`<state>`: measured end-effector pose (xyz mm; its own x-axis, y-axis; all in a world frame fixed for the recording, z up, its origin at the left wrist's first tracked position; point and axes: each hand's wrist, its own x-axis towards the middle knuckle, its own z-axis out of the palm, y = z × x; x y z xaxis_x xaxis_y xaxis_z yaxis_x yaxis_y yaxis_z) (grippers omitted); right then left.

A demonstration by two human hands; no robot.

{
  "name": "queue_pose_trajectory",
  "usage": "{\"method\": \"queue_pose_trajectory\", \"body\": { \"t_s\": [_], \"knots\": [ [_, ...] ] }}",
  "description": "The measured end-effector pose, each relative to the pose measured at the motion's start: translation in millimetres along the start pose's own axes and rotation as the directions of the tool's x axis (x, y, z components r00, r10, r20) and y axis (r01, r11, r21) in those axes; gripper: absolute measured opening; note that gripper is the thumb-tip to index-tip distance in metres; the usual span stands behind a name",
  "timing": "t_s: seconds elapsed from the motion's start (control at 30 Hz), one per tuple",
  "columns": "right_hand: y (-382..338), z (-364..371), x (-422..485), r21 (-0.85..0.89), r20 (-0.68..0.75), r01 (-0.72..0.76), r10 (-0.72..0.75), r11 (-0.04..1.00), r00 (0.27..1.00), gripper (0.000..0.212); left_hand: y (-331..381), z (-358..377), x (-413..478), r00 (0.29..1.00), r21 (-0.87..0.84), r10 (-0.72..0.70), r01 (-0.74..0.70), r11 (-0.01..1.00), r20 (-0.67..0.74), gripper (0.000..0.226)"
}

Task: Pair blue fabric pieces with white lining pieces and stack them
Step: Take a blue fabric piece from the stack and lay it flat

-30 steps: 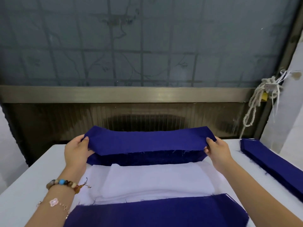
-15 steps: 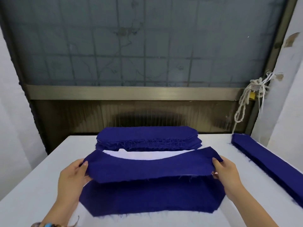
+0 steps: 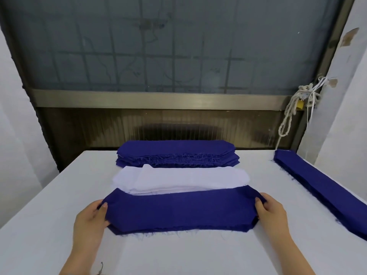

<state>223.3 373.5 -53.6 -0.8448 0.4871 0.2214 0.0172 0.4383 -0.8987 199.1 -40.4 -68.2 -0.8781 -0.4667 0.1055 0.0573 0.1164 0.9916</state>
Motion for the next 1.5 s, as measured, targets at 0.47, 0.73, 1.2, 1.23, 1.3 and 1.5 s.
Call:
{"method": "queue_pose_trajectory", "body": {
  "t_s": [0.47,0.73,1.2,1.23,1.3,1.5],
  "knots": [
    [-2,5,0,-0.122,-0.022,0.003,-0.006,0.993,1.0,0.064,-4,0,-1,0.99,0.242,0.083,-0.109,0.964,0.115,0.025],
    [2,10,-2,-0.307,-0.003,0.021,-0.023,0.951,1.0,0.03,1,3,-3,0.99,0.368,0.12,-0.136,0.92,0.068,0.028],
    [-1,11,-5,-0.451,-0.05,0.025,-0.053,0.892,0.997,0.031,8,3,-7,0.977,0.623,0.212,-0.166,0.765,-0.001,0.03],
    [-1,11,-5,-0.457,-0.058,0.026,-0.06,0.889,0.997,0.028,7,3,-7,0.973,0.645,0.229,-0.173,0.744,-0.003,0.028],
    [-2,11,-6,-0.481,-0.083,0.029,-0.079,0.876,0.993,0.024,7,3,-7,0.972,0.665,0.235,-0.174,0.726,-0.003,0.027],
    [-7,14,-4,-0.605,-0.146,0.052,-0.175,0.795,0.974,0.02,19,8,-9,0.987,0.692,0.156,-0.137,0.708,0.035,0.039]
  ]
}}
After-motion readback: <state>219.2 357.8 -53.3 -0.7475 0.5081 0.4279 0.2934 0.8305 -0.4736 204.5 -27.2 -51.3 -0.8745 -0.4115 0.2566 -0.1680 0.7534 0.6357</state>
